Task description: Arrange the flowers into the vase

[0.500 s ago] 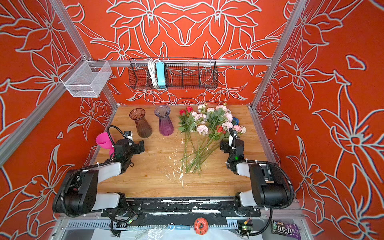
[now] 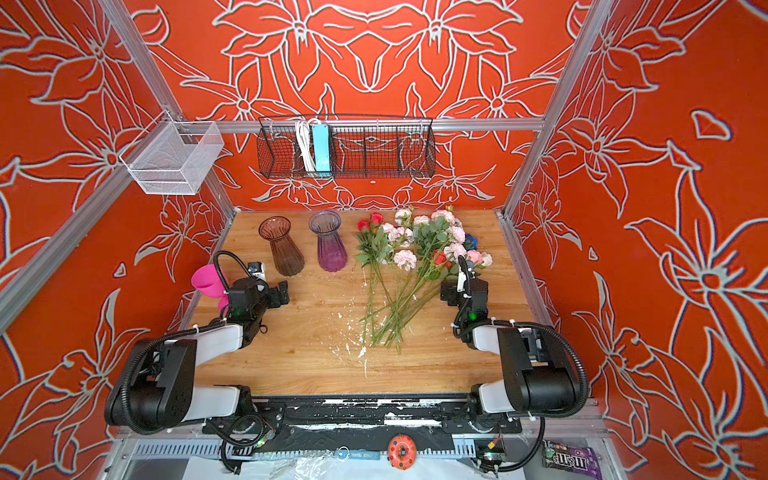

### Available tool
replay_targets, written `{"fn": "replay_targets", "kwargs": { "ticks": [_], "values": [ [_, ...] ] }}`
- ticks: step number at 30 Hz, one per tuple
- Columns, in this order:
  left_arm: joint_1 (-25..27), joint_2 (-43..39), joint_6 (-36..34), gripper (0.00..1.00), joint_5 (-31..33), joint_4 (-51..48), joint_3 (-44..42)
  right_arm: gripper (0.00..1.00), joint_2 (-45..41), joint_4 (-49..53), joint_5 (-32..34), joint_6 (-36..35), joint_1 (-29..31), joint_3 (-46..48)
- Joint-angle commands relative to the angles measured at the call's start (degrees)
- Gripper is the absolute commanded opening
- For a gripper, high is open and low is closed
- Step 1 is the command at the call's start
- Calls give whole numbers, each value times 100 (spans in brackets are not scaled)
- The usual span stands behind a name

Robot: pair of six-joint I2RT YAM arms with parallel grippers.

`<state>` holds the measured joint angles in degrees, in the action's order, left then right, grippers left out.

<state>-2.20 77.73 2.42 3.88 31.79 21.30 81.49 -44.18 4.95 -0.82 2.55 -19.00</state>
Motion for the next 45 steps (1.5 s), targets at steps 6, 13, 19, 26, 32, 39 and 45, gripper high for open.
{"fn": "replay_targets", "kwargs": {
  "ticks": [6, 13, 19, 26, 32, 39, 45],
  "values": [
    [39, -30, -39, 97, -2, -14, 59, 98, -36, 6, -28, -42, 1, -25],
    [64, -26, -56, 97, 46, -15, 67, 97, -21, -11, 110, -76, 80, -30],
    [99, -13, -75, 97, 80, -28, 84, 98, -28, -20, 142, -85, 92, -16],
    [102, 1, -67, 97, 78, -31, 87, 98, -26, -31, 158, -91, 94, -19],
    [92, -12, -75, 97, 47, -31, 85, 97, -30, -29, 170, -66, 95, -21],
    [88, -14, -75, 97, 69, -27, 85, 97, -46, -46, 50, -36, 34, 11],
    [113, -1017, 80, 97, 472, -1489, 610, 97, -425, 640, 645, 23, 121, -276]
  ]
}}
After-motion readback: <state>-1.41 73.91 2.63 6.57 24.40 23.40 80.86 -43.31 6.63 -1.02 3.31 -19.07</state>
